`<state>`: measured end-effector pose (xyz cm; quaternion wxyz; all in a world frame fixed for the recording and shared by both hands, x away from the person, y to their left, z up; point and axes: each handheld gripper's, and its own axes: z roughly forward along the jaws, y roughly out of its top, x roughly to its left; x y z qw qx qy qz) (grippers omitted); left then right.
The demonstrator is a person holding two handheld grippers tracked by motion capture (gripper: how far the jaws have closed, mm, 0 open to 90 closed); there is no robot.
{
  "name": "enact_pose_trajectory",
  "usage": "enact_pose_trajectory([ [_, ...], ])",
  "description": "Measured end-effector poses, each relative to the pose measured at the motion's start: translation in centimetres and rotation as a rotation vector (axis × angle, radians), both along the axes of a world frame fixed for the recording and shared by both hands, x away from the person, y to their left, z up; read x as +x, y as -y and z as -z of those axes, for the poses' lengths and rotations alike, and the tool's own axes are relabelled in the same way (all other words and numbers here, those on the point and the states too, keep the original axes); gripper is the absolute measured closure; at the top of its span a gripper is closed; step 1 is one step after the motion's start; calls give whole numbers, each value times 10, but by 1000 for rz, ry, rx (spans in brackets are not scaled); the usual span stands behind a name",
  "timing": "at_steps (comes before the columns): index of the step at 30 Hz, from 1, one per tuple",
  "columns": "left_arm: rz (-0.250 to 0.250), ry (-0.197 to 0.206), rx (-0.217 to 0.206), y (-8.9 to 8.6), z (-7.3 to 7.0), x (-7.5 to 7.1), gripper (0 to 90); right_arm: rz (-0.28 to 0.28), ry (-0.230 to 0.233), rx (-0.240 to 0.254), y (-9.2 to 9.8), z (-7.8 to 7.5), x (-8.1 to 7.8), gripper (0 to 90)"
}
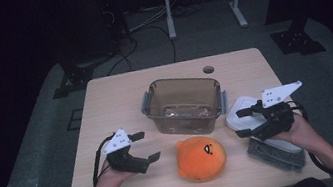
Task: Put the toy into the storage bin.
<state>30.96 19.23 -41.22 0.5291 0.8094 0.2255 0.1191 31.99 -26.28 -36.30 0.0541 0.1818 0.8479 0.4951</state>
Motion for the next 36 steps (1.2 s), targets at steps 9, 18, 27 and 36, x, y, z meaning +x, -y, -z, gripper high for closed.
enact_pose_trajectory([
  [9, -25, 5, -14, -7, -2, 1, 78, -74, 6, 2, -28, 0, -3, 273],
  [18, -39, 7, -22, -12, -2, 2, 78, -139, 2, -2, -53, 1, -5, 265],
  [27, -50, 7, -23, -15, -2, 2, 78, -189, 4, -11, -73, 1, -5, 260],
  [36, -51, 10, -21, -15, -2, 2, 78, -230, 2, -10, -90, 5, -5, 259],
])
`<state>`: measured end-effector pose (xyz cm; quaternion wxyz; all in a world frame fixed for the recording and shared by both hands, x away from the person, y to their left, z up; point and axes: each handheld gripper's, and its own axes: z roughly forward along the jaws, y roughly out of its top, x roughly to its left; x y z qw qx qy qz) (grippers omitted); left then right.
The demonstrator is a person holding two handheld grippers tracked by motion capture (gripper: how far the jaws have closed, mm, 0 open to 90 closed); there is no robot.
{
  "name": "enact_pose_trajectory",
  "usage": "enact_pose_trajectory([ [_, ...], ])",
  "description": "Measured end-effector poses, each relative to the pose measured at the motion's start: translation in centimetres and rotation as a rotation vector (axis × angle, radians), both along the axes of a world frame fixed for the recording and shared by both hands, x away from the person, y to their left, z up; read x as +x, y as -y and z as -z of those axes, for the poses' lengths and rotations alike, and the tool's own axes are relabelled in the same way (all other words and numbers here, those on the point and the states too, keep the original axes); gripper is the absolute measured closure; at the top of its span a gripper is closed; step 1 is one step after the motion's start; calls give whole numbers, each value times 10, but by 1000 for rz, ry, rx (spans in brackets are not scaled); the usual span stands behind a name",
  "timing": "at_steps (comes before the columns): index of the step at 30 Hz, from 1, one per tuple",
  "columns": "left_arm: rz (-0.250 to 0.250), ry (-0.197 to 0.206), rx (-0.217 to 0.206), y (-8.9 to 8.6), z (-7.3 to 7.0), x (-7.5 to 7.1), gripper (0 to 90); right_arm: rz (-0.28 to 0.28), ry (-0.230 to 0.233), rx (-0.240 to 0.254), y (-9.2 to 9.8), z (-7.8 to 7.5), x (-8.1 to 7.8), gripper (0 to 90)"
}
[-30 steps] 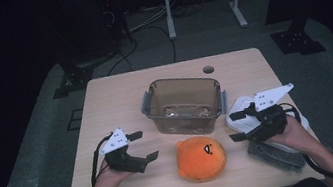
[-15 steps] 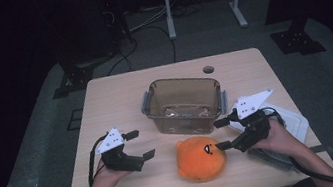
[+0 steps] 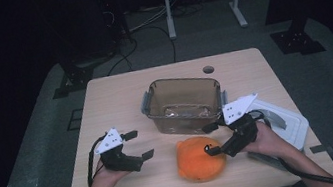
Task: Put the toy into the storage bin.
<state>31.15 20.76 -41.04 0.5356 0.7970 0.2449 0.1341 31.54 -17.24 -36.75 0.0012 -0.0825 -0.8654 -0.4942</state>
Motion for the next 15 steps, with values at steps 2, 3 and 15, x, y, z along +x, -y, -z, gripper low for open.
enact_pose_trajectory([
  [2, 1, 0, -1, 0, 0, 0, 79, -8, 2, -6, -4, 1, 0, 259],
  [3, 2, 1, -1, 0, 0, 0, 79, -12, -3, -5, -6, 2, 0, 259],
  [15, 0, -1, 2, -1, 0, 0, 79, -49, -13, -45, -25, 17, 1, 260],
])
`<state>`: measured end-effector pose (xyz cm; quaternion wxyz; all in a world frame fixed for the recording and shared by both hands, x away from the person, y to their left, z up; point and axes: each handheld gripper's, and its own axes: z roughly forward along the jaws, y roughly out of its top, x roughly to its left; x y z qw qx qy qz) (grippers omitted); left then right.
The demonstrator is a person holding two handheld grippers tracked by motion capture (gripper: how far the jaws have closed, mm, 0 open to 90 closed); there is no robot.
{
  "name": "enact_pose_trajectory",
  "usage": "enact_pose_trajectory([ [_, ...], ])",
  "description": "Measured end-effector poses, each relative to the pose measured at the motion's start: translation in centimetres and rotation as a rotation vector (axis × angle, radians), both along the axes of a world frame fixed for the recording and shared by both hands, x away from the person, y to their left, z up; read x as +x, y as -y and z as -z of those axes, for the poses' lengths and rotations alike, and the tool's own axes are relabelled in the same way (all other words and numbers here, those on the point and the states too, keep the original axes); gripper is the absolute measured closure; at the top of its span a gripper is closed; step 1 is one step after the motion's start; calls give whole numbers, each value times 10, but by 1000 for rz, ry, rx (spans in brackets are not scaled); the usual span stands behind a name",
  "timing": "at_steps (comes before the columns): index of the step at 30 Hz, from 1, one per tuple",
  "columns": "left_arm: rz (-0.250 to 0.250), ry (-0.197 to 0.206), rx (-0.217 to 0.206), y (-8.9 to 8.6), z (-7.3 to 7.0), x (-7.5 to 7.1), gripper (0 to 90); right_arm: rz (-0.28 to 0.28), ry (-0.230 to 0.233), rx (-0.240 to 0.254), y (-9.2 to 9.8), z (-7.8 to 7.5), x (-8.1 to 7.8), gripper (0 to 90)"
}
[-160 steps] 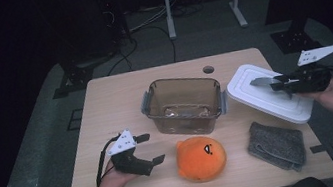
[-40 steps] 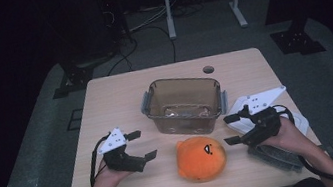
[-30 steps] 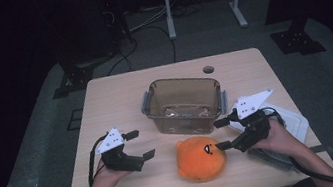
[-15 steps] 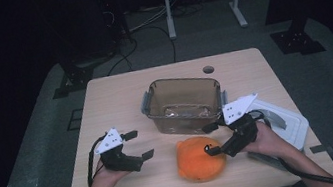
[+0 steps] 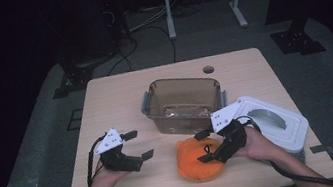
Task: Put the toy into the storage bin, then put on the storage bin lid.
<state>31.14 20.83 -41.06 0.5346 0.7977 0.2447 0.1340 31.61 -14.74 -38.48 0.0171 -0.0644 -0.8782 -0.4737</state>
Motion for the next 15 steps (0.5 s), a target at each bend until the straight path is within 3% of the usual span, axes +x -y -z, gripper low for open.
enact_pose_trajectory([
  [15, 7, 0, 6, 1, 0, -1, 79, -7, -2, -28, -9, 12, -1, 285],
])
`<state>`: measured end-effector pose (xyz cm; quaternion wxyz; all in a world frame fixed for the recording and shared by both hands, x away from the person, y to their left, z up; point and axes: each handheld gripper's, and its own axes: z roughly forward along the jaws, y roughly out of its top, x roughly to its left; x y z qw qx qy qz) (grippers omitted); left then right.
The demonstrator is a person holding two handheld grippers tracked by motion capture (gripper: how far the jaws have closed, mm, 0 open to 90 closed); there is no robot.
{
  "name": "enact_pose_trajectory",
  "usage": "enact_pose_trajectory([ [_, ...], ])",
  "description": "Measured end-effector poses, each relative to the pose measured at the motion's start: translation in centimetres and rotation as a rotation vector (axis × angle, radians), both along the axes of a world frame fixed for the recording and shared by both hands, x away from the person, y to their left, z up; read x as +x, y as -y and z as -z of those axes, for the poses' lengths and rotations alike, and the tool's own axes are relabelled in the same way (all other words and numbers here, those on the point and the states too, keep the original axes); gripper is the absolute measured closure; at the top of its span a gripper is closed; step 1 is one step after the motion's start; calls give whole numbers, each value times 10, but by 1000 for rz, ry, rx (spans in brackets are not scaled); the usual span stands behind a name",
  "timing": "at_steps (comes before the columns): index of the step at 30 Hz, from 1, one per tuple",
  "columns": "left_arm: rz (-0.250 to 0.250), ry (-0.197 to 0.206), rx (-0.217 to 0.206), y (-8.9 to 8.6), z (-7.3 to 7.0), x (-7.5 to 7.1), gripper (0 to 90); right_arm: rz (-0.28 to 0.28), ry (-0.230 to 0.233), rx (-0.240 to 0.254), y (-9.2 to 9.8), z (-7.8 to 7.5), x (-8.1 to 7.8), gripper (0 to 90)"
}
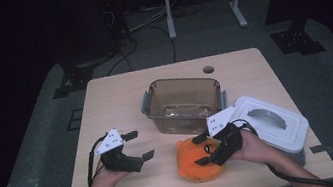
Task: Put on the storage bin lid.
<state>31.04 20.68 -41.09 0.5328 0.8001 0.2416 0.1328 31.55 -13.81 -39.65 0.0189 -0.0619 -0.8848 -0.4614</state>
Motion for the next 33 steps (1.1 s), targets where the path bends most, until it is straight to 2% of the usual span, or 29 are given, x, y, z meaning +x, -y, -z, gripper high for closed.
enact_pose_trajectory([
  [4, -3, 1, -2, -1, 0, 0, 79, 12, -2, -9, -1, 5, 2, 322],
  [11, -6, 5, -3, -2, -1, 0, 79, 32, 31, -23, -2, 15, 0, 482],
  [20, -11, 0, 0, -2, 1, 1, 79, 34, 23, -47, -2, 23, -2, 630],
  [22, -12, -1, 2, -2, 1, 1, 79, 40, 16, -52, -3, 24, -3, 657],
  [26, -11, 0, 2, -2, 1, 0, 79, 43, 32, -65, -4, 22, -5, 709],
  [29, -12, 0, 3, -2, 1, 1, 78, 45, 9, -51, -4, 19, -5, 731],
  [33, -15, 1, 3, -4, 1, 1, 79, 54, 7, -31, -2, 12, -3, 749],
])
